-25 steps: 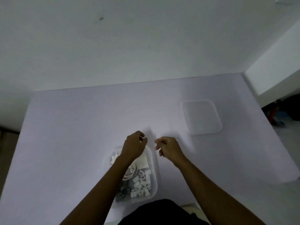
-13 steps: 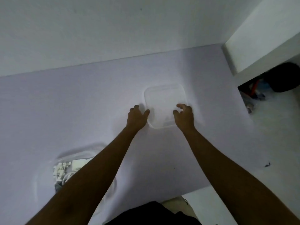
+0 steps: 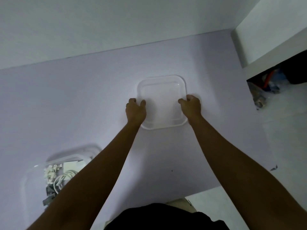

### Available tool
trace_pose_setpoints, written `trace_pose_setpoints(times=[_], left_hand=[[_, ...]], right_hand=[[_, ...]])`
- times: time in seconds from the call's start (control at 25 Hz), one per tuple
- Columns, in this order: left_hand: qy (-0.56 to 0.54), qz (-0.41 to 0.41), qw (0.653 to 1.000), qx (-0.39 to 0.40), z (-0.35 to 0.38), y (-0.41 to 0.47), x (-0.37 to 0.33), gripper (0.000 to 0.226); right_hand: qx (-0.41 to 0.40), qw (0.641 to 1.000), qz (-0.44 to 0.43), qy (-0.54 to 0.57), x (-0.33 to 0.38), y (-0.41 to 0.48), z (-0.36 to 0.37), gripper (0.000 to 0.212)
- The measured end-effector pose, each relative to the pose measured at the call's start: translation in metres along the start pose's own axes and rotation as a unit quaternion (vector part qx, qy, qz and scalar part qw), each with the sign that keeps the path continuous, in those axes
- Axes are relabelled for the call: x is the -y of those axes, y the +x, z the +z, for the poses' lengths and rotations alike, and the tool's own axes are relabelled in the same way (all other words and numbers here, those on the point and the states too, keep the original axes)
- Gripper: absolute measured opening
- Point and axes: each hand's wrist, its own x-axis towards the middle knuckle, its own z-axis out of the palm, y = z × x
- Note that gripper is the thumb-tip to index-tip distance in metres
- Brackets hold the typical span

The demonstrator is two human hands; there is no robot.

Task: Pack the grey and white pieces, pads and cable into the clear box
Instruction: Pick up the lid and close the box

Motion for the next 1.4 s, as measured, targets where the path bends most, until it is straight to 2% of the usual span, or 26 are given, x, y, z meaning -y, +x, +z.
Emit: trace_pose_setpoints(times=[0.16, 0.36, 0.48, 0.72, 0.84, 0.96, 1.2, 1.4], left_hand=[[-0.051, 0.054, 0.996, -0.049, -0.046, -0.014, -0.001, 0.042], [-0.034, 0.123, 0.988, -0.089, -0.151, -0.038, 0.037, 0.050], [-0.007, 0.124, 0.987, -0.106, -0.212, -0.056, 0.085, 0.049], [0.018, 0.072, 0.984, -0.159, -0.322, -0.107, 0.199, 0.054], [0.046, 0.053, 0.988, -0.140, -0.343, -0.121, 0.247, 0.055], [0.057, 0.041, 0.988, -0.141, -0.343, -0.138, 0.276, 0.055], [0.032, 0.038, 0.989, -0.138, -0.334, -0.160, 0.298, 0.052], [0.034, 0.032, 0.990, -0.131, -0.335, -0.161, 0.301, 0.052]], right_hand=[[0.001, 0.996, -0.015, 0.088, 0.006, -0.041, 0.000, 0.058], [0.032, 0.979, -0.060, 0.190, 0.029, -0.142, 0.035, 0.052], [0.069, 0.977, -0.080, 0.183, 0.025, -0.197, 0.070, 0.049], [0.156, 0.978, -0.117, 0.080, -0.009, -0.293, 0.171, 0.055], [0.147, 0.977, -0.155, 0.023, -0.029, -0.323, 0.199, 0.040], [0.145, 0.968, -0.203, -0.035, -0.045, -0.341, 0.212, 0.051], [0.133, 0.965, -0.208, -0.086, -0.074, -0.344, 0.223, 0.054], [0.131, 0.960, -0.220, -0.110, -0.071, -0.348, 0.224, 0.046]])
